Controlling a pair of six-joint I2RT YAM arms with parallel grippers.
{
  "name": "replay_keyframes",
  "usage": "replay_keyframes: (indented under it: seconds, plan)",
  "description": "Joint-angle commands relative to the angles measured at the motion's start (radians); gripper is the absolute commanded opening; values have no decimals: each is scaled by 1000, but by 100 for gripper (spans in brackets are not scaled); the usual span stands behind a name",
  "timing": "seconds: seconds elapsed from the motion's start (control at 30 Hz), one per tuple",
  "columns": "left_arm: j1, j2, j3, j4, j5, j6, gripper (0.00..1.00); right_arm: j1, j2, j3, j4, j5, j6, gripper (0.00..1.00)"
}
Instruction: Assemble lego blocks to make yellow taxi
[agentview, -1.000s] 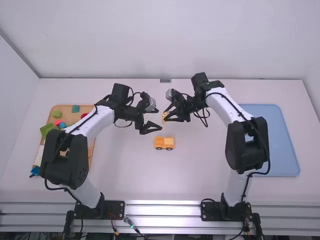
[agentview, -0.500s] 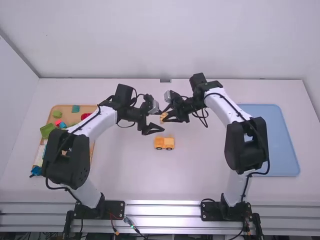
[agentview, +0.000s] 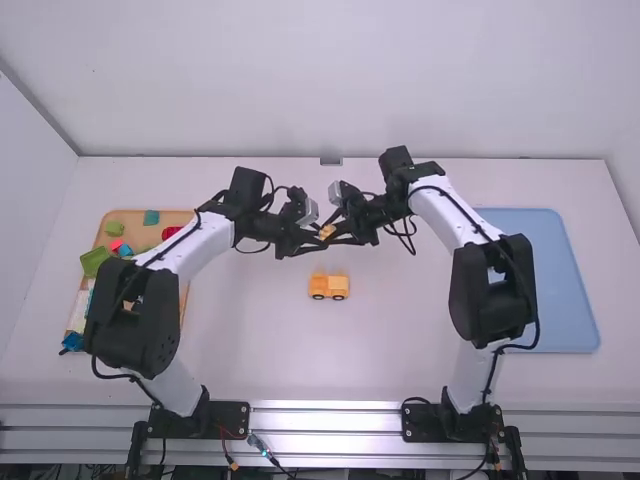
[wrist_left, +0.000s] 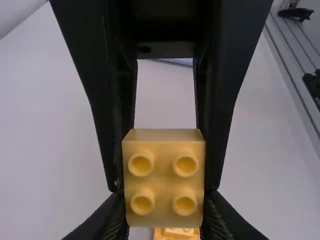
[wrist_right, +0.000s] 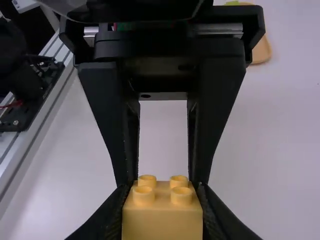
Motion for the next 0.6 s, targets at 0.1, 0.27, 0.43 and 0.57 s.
replay_keyframes:
  seconds: [0.1,0.27,0.43,0.57]
  plan:
    - [-4,5,0,-4,37,8,21,8,7,30,4,-13,1,16]
    - [0,5,0,-16,8,11,14,8,7,30,8,-16,2,76]
    - [-2,5,6,-66,-154,12,5,-26,5,30,12,-13,10,99]
    - [3,5,18,-173,-292,137,8,-78,5,30,24,5,84,99]
